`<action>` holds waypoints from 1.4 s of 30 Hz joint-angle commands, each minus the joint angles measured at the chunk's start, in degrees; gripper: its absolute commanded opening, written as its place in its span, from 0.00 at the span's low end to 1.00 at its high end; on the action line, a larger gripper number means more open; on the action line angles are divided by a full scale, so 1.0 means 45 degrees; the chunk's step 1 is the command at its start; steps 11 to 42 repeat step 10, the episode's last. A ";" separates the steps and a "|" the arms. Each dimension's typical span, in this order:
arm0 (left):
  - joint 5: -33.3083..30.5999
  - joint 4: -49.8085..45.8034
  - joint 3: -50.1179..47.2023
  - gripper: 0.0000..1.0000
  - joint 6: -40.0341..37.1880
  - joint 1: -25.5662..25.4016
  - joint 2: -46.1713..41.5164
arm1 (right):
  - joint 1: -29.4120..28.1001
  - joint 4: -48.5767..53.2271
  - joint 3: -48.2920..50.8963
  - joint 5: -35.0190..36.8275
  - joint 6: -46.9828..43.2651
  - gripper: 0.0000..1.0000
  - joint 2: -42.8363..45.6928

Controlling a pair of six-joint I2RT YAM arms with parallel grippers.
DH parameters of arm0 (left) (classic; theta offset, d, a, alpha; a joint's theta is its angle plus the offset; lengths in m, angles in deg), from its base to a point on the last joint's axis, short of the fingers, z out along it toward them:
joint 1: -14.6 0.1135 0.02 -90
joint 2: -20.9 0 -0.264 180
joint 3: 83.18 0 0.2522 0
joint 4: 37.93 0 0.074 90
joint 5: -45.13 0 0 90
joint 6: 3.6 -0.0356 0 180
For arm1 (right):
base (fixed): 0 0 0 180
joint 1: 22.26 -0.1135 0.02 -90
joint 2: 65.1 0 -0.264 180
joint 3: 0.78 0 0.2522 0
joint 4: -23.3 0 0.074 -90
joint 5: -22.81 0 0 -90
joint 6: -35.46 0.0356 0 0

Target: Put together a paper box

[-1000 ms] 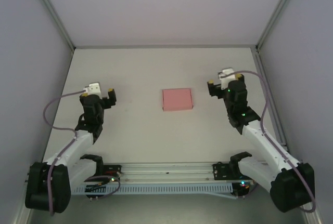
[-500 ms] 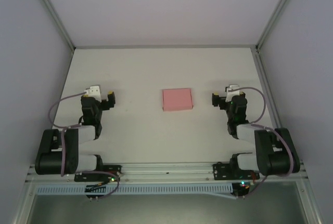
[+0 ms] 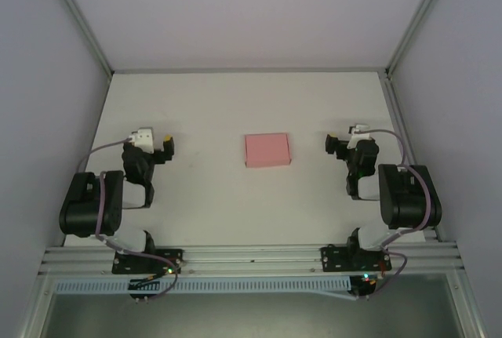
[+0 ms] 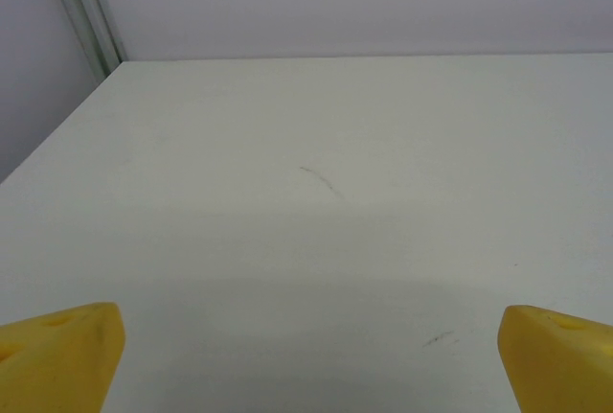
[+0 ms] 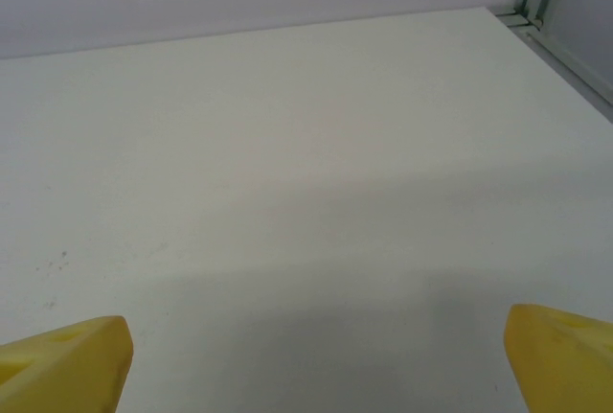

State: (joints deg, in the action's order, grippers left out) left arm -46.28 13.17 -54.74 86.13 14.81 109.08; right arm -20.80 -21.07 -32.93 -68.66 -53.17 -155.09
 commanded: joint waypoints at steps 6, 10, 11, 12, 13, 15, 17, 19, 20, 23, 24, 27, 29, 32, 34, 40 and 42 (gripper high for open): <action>0.0001 0.0385 0.0215 1.00 -0.0349 -0.0124 0.0014 | -0.0089 -0.0286 -0.0089 0.0296 0.0175 1.00 0.0089; -0.0007 0.0409 0.0215 1.00 -0.0349 -0.0124 0.0013 | -0.0075 -0.0013 -0.0190 0.0343 0.0204 1.00 0.0115; -0.0007 0.0409 0.0215 1.00 -0.0349 -0.0124 0.0013 | -0.0075 -0.0013 -0.0190 0.0343 0.0204 1.00 0.0115; -0.0007 0.0409 0.0215 1.00 -0.0349 -0.0124 0.0013 | -0.0075 -0.0013 -0.0190 0.0343 0.0204 1.00 0.0115; -0.0007 0.0409 0.0215 1.00 -0.0349 -0.0124 0.0013 | -0.0075 -0.0013 -0.0190 0.0343 0.0204 1.00 0.0115; -0.0007 0.0409 0.0215 1.00 -0.0349 -0.0124 0.0013 | -0.0075 -0.0013 -0.0190 0.0343 0.0204 1.00 0.0115; -0.0007 0.0409 0.0215 1.00 -0.0349 -0.0124 0.0013 | -0.0075 -0.0013 -0.0190 0.0343 0.0204 1.00 0.0115; -0.0007 0.0409 0.0215 1.00 -0.0349 -0.0124 0.0013 | -0.0075 -0.0013 -0.0190 0.0343 0.0204 1.00 0.0115; -0.0007 0.0409 0.0215 1.00 -0.0349 -0.0124 0.0013 | -0.0075 -0.0013 -0.0190 0.0343 0.0204 1.00 0.0115; -0.0007 0.0409 0.0215 1.00 -0.0349 -0.0124 0.0013 | -0.0075 -0.0013 -0.0190 0.0343 0.0204 1.00 0.0115; -0.0007 0.0409 0.0215 1.00 -0.0349 -0.0124 0.0013 | -0.0075 -0.0013 -0.0190 0.0343 0.0204 1.00 0.0115; -0.0007 0.0409 0.0215 1.00 -0.0349 -0.0124 0.0013 | -0.0075 -0.0013 -0.0190 0.0343 0.0204 1.00 0.0115; -0.0007 0.0409 0.0215 1.00 -0.0349 -0.0124 0.0013 | -0.0075 -0.0013 -0.0190 0.0343 0.0204 1.00 0.0115; -0.0007 0.0409 0.0215 1.00 -0.0349 -0.0124 0.0013 | -0.0075 -0.0013 -0.0190 0.0343 0.0204 1.00 0.0115; -0.0007 0.0409 0.0215 1.00 -0.0349 -0.0124 0.0013 | -0.0075 -0.0013 -0.0190 0.0343 0.0204 1.00 0.0115; -0.0007 0.0409 0.0215 1.00 -0.0349 -0.0124 0.0013 | -0.0075 -0.0013 -0.0190 0.0343 0.0204 1.00 0.0115; -0.0007 0.0409 0.0215 1.00 -0.0349 -0.0124 0.0013 | -0.0075 -0.0013 -0.0190 0.0343 0.0204 1.00 0.0115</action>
